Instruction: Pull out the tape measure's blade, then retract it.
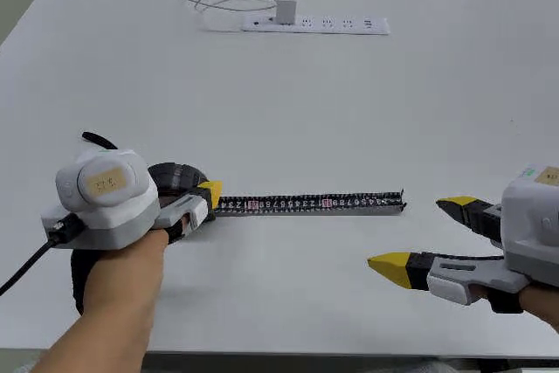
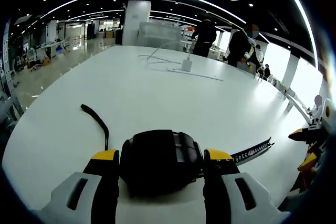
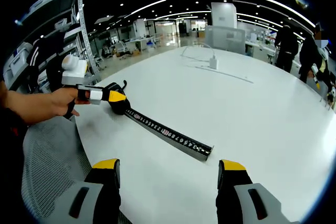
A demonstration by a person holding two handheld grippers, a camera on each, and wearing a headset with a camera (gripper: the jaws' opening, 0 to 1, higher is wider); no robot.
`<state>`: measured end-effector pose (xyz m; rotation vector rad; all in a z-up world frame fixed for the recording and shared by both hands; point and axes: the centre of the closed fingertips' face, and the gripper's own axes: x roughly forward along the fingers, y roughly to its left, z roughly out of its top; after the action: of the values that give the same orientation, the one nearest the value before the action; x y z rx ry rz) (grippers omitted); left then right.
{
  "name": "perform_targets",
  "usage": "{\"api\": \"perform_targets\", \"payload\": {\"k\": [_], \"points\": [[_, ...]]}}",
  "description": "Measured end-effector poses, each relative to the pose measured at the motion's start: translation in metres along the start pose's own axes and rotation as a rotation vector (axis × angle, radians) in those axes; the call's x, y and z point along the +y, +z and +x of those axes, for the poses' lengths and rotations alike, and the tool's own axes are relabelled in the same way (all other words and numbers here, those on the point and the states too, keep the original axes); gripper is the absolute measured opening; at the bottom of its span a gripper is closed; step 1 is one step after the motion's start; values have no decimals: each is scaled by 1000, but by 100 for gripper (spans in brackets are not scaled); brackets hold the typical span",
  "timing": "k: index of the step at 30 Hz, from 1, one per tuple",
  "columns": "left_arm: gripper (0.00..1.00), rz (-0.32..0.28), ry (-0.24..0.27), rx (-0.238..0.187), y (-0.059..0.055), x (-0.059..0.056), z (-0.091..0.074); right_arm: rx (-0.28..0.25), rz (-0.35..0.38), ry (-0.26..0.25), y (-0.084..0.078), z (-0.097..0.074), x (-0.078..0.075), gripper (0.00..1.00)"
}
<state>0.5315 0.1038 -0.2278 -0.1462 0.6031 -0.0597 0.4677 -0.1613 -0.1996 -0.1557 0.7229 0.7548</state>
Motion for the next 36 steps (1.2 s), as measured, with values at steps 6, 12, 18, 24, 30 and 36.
{"api": "perform_targets", "payload": {"k": [6, 12, 18, 24, 30, 36], "points": [[60, 10, 2, -4, 1, 0, 1, -7, -4, 4, 3, 2, -2, 74], [60, 10, 3, -9, 1, 0, 1, 0, -40, 25, 1, 8, -9, 70], [60, 7, 2, -10, 1, 1, 1, 17, -52, 21, -6, 16, -34, 67], [60, 8, 2, -9, 1, 0, 1, 45, -84, 33, -13, 25, -49, 64], [60, 9, 3, -9, 1, 1, 1, 85, -172, 91, -17, 36, -55, 53], [60, 11, 4, -12, 1, 1, 1, 104, -302, 155, -18, 47, -62, 42]]}}
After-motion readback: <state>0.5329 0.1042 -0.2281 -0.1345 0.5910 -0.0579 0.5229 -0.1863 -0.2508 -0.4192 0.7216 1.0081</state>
